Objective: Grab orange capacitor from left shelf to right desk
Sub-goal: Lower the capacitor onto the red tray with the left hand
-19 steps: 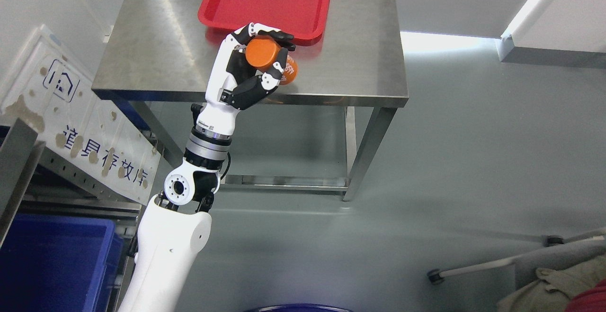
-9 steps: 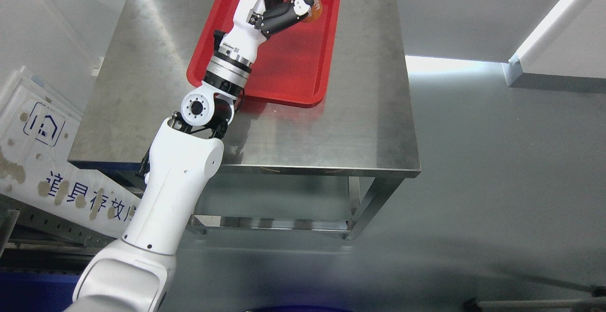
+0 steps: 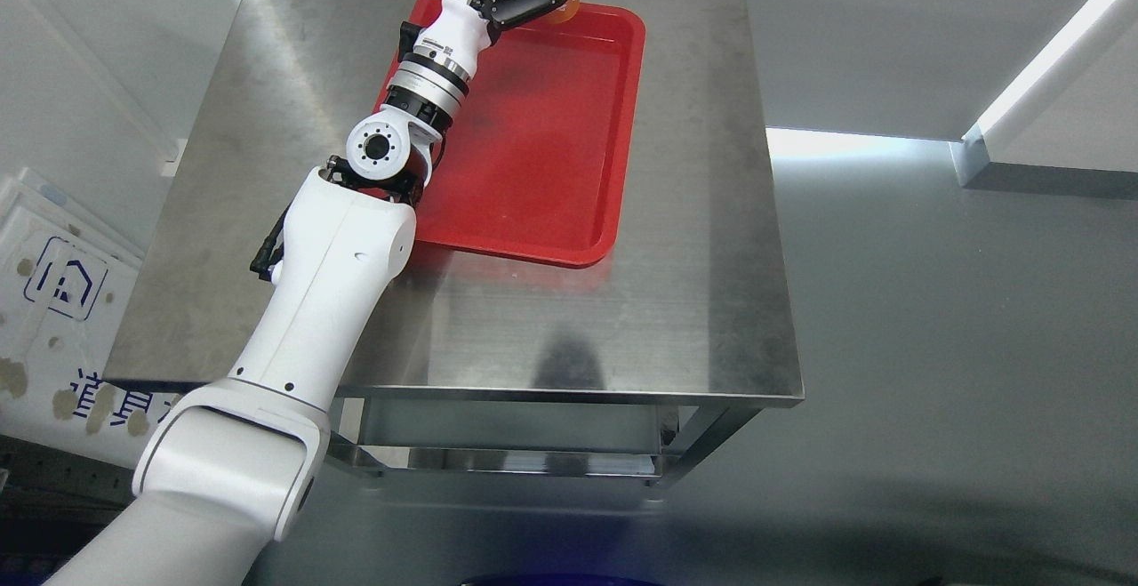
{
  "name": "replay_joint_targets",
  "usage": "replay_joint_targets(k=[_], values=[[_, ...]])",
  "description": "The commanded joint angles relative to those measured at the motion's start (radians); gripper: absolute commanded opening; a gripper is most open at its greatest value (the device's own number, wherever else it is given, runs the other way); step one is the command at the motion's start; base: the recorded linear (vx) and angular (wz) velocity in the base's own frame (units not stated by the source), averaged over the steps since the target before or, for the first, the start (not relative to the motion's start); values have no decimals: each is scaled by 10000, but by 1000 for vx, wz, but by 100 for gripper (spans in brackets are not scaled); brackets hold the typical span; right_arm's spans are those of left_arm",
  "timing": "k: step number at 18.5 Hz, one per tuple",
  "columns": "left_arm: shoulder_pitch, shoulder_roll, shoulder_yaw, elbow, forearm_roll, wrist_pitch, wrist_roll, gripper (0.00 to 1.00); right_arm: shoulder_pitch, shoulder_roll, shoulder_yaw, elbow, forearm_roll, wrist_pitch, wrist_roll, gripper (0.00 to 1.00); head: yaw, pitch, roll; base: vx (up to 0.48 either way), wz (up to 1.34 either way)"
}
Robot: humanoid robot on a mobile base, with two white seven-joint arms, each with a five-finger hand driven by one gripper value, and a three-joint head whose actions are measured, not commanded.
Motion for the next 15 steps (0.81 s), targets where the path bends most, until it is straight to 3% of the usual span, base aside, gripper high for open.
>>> replay_joint_targets(k=[1, 5, 8, 11, 12, 13, 15], values=[[77, 175, 483, 2248, -329, -62, -99, 8, 339, -175, -123, -230, 0, 5, 33, 100, 0, 0, 0, 62, -39], [430, 175, 960, 1711, -329, -47, -267, 10, 339, -175, -123, -230, 0, 5, 33, 100, 0, 0, 0, 36, -11], [415, 175, 1083, 1619, -314, -62, -299, 21, 339, -175, -108, -230, 0, 5, 33, 100, 0, 0, 0, 0, 0], [354, 175, 1067, 1588, -329, -92, -299, 48, 339, -175, -123, -230, 0, 5, 48, 100, 0, 0, 0, 0, 0], [308, 175, 1098, 1527, -314, -214, -283, 65, 339, -175, -123, -230, 0, 5, 33, 100, 0, 0, 0, 0, 0], [277, 175, 1113, 1329, -314, -352, -283, 72, 339, -175, -123, -230, 0, 5, 48, 100, 0, 0, 0, 0, 0], [216, 175, 1556, 488, -268, -384, -283, 74, 339, -175, -123, -230, 0, 5, 33, 100, 0, 1, 0, 0, 0]])
